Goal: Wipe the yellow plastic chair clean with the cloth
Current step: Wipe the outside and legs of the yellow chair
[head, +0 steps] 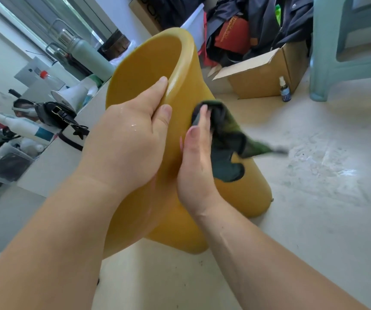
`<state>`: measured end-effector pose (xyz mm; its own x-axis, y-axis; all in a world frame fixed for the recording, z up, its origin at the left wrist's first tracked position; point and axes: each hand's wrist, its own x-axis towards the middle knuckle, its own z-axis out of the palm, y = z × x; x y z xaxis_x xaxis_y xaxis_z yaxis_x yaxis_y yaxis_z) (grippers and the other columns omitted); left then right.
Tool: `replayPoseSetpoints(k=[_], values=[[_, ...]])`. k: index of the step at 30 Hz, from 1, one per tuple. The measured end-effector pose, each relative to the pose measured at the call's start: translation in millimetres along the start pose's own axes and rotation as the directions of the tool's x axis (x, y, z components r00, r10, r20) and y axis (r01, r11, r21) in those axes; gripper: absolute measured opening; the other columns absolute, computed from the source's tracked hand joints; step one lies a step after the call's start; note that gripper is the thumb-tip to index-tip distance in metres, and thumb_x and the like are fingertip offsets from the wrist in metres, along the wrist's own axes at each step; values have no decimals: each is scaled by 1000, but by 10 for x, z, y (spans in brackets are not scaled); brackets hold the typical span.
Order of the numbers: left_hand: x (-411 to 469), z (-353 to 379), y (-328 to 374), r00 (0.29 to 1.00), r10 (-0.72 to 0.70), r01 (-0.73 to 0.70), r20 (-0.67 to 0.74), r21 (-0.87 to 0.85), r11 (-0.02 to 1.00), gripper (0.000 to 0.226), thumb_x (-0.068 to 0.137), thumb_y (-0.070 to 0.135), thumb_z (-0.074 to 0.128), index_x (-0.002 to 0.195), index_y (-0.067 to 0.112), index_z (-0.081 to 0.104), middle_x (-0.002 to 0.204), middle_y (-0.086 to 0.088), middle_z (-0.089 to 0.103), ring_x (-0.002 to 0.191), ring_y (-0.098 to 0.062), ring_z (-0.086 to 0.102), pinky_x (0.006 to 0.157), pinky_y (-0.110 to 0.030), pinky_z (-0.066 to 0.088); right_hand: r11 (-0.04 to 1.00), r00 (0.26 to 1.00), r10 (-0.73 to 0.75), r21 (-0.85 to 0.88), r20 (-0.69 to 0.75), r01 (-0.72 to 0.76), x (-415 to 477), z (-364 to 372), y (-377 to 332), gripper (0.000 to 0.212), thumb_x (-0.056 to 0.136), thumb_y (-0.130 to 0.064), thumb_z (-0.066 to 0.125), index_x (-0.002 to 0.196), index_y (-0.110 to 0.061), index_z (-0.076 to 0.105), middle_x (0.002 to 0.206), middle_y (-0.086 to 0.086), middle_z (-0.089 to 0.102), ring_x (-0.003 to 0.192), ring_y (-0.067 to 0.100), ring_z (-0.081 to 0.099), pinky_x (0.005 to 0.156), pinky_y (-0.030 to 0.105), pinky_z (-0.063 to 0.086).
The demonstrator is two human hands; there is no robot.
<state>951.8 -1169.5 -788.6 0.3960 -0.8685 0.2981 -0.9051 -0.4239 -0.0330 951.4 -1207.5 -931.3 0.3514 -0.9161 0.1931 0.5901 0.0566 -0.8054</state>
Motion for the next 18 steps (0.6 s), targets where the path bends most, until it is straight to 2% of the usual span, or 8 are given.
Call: replayPoseSetpoints(k=[2,6,8,10,13,14,16,18], values=[[5,8,1,1000,2,-2,1,-2,1000,47,105,42,37,152,43,32,140,8,57,124,-17,50,86,-24,32,998,1000,-24,-58,0,24,270,-51,-14,96,76,-98,17,157,-48,5,169,-23,2,157,8,-5,126,55,8],[34,0,-5,1000,-11,11,16,-32,999,47,105,41,37,151,44,32,146,15,50,129,-10,43,90,-20,28,989,997,73,-130,-29,-76,747,-217,-59,104,64,-106,16,154,-53,18,169,-14,18,158,16,6,125,61,4],[45,-8,-18,1000,-1,3,25,-77,997,47,105,40,39,151,43,33,142,19,49,123,0,43,92,-20,28,983,997,64,-168,-38,-69,687,-220,-31,100,73,-98,17,159,-46,15,171,-11,12,158,15,-3,125,59,1],[56,-19,-28,999,13,-8,33,-127,992,47,105,39,40,152,40,35,131,25,48,114,6,39,94,-21,31,990,1000,18,-137,-22,-20,365,-175,80,95,82,-93,21,161,-42,9,171,-13,5,158,11,-5,126,56,2],[51,-20,-60,999,18,-12,38,-153,988,46,105,39,40,151,41,36,123,29,43,112,5,39,94,-23,34,983,998,-10,-182,63,22,-508,-11,358,78,95,-72,26,159,-39,-5,169,-15,-15,156,6,-15,128,46,-3],[42,-19,-74,999,17,-11,36,-164,986,46,105,39,40,150,43,36,124,31,42,111,7,39,92,-19,34,974,994,15,-225,112,11,-770,45,403,82,94,-73,23,158,-35,-12,167,-15,-23,154,6,-22,127,39,-9],[23,-33,-92,999,19,-10,42,-195,981,45,105,38,40,148,47,37,124,36,39,109,15,36,87,-10,32,965,983,69,-259,170,-23,-1051,147,382,97,83,-92,12,152,-35,-26,161,-20,-35,149,0,-31,122,24,-15],[5,-77,-116,997,27,-9,78,-225,974,45,104,38,41,147,50,37,130,38,38,115,15,36,97,-12,33,972,985,92,-228,146,-57,-971,201,220,101,74,-98,7,149,-41,-28,157,-25,-38,143,-10,-32,115,15,-15]])
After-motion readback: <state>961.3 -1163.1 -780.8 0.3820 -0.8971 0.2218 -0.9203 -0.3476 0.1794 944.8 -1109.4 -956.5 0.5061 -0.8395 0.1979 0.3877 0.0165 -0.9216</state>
